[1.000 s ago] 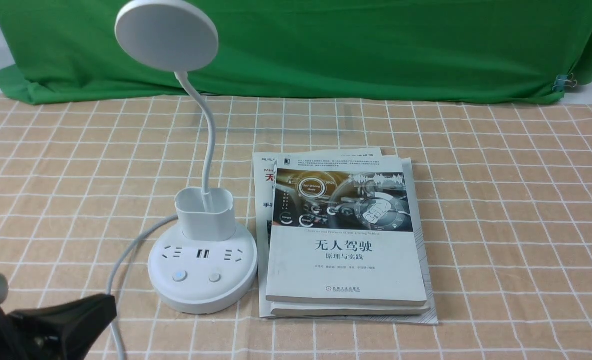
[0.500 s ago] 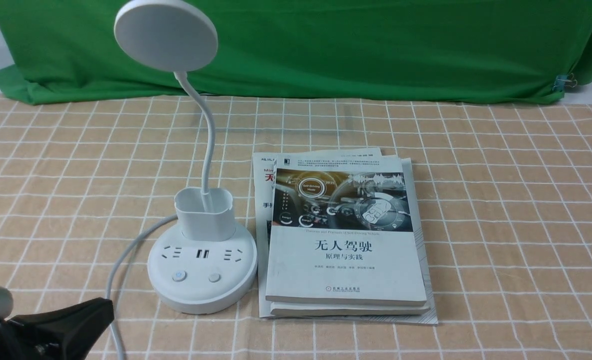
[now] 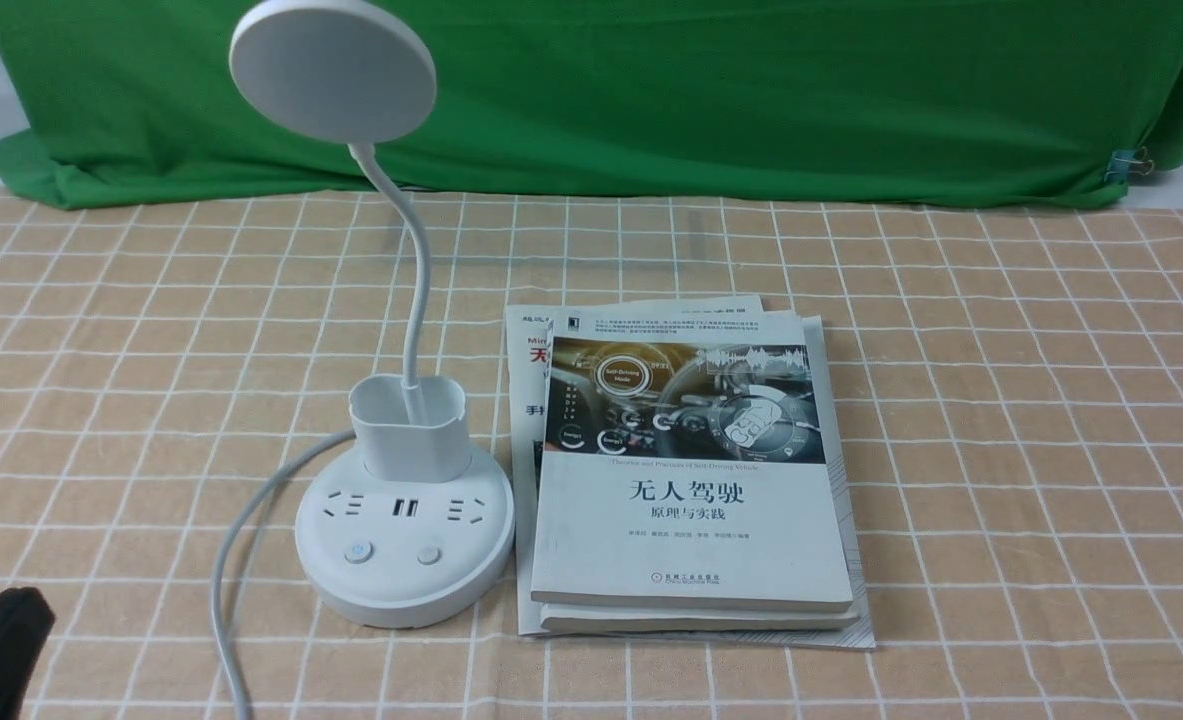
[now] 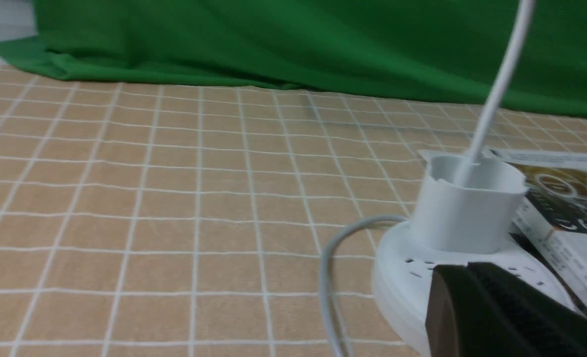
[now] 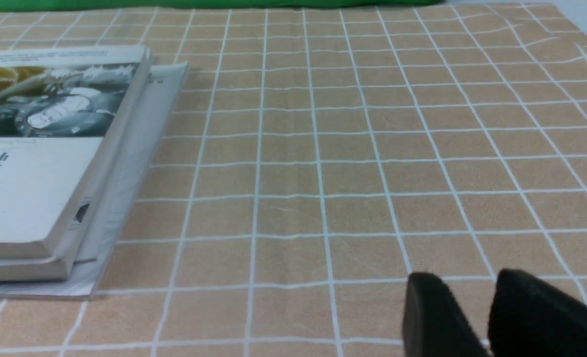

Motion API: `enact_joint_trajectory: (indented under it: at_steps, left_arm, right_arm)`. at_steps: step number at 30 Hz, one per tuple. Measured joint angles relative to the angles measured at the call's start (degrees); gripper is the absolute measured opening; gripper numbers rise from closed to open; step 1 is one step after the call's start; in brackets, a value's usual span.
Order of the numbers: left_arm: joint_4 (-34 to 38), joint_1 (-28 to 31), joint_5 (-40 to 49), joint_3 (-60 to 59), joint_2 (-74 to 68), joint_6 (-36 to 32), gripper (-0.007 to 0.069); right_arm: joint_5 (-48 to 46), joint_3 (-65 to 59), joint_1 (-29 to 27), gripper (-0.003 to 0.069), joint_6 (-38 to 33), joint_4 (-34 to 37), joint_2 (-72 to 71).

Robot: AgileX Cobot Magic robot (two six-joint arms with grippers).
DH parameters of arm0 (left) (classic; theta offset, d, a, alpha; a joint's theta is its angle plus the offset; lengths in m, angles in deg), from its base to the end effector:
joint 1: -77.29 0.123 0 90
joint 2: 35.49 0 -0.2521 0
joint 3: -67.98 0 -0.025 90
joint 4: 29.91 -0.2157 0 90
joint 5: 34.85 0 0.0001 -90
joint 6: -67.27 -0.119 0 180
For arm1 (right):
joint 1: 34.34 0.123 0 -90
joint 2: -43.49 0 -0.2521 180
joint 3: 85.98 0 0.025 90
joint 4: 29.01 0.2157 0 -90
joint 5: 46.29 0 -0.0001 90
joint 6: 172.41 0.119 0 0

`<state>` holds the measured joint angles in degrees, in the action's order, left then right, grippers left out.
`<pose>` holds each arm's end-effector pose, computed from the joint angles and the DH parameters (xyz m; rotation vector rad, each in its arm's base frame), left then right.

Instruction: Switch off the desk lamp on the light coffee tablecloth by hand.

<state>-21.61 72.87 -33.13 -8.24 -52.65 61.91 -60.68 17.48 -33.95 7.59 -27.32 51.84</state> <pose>0.0941 -0.0078 0.1990 0.0248 1.6603 -0.1011 0.0806 0.0014 0.1844 0.0135 1.7327 0.0324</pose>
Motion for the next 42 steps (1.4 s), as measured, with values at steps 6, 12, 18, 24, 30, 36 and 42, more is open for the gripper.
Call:
enact_joint_trajectory:
  at_steps: [6, 12, 18, 24, 30, 36, 42]
  left_arm:
    - [0.1, 3.6, 9.1, -0.3, 8.0, 1.6, -0.0004]
    - [0.1, 3.7, 15.0, -0.4, 8.4, 1.8, -0.0004]
    - [0.1, 3.7, 15.1, -0.4, 8.4, 1.9, -0.0004]
    - [0.1, 3.7, 15.1, -0.4, 8.4, 1.9, -0.0004]
    - [0.1, 3.7, 15.1, -0.4, 8.4, 2.0, -0.0004]
    - [-0.2, 3.7, 15.1, -0.4, 8.4, 2.0, -0.0004]
    - [-0.2, 3.7, 15.1, -0.4, 8.4, 2.0, -0.0004]
  right_arm:
    - [0.0, 0.0, 0.0, 0.0243, 0.0, 0.0, 0.0]
    - [0.0, 0.0, 0.0, 0.0243, 0.0, 0.0, 0.0]
    - [0.0, 0.0, 0.0, 0.0243, 0.0, 0.0, 0.0]
    - [0.0, 0.0, 0.0, 0.0243, 0.0, 0.0, 0.0]
    - [0.0, 0.0, 0.0, 0.0243, 0.0, 0.0, 0.0]
    - [0.0, 0.0, 0.0, 0.0243, 0.0, 0.0, 0.0]
    - [0.0, 0.0, 0.0, 0.0243, 0.0, 0.0, 0.0]
